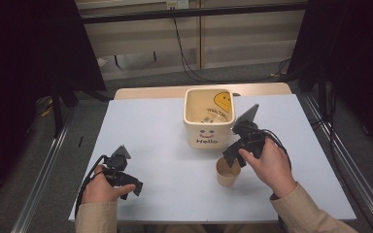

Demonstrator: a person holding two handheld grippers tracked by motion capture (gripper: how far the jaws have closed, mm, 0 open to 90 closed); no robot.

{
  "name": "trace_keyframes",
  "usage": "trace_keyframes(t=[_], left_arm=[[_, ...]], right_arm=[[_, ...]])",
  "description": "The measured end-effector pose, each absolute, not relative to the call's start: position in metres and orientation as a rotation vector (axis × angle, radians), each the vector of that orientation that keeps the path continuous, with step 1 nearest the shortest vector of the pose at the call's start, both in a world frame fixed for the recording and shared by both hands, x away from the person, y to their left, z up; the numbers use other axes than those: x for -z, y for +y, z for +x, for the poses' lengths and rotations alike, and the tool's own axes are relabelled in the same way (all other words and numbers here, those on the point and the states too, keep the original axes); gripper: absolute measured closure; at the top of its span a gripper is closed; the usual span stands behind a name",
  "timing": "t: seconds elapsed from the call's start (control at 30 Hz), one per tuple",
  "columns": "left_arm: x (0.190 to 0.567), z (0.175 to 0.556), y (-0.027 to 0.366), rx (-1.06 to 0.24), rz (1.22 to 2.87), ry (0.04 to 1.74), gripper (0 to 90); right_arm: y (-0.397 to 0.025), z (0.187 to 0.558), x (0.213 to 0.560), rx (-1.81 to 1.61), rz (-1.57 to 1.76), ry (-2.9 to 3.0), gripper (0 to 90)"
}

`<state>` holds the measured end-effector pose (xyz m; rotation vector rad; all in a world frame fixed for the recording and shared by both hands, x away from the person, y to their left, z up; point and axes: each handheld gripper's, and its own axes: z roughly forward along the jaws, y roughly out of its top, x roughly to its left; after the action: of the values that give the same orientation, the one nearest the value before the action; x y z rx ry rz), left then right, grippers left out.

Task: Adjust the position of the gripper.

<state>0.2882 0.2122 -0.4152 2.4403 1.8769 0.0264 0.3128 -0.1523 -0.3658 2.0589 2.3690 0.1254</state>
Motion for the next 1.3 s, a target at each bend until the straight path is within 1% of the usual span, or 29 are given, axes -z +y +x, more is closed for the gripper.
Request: trace_keyframes(t=[0.07,0.13,0.2,0.33,0.6,0.87,0.97,1.07,1.2,1.3], left_arm=[[0.415,0.288,0.212,-0.027,2.437,1.878,3.7],[0.415,0.288,0.212,-0.027,2.436,1.878,3.7],[0.415,0.288,0.212,-0.03,2.436,1.876,3.7],[0.414,0.289,0.212,-0.01,2.438,1.87,3.7],[0.414,0.289,0.211,0.002,2.427,1.879,3.8],[0.415,0.29,0.209,-0.004,2.434,1.864,3.9],[0.414,0.291,0.21,-0.007,2.458,1.851,3.9],[0.414,0.291,0.211,-0.005,2.432,1.861,3.9],[0.412,0.29,0.212,-0.018,2.437,1.858,3.9],[0.412,0.29,0.211,-0.012,2.432,1.855,3.9]], right_arm=[[-0.153,0.315,0.35,-0.126,2.045,2.369,6.0],[-0.153,0.315,0.347,-0.127,2.04,2.37,6.0],[-0.154,0.317,0.332,-0.121,2.026,2.382,5.9],[-0.155,0.32,0.313,-0.136,2.028,2.365,5.8],[-0.159,0.323,0.286,-0.157,2.051,2.339,5.4],[-0.153,0.324,0.289,-0.111,2.047,2.356,5.4],[-0.143,0.325,0.291,-0.103,2.034,2.373,5.3],[-0.126,0.325,0.292,-0.104,1.998,2.406,5.4],[-0.109,0.324,0.292,-0.107,1.96,2.439,5.4],[-0.105,0.323,0.292,-0.113,1.93,2.453,4.9]])
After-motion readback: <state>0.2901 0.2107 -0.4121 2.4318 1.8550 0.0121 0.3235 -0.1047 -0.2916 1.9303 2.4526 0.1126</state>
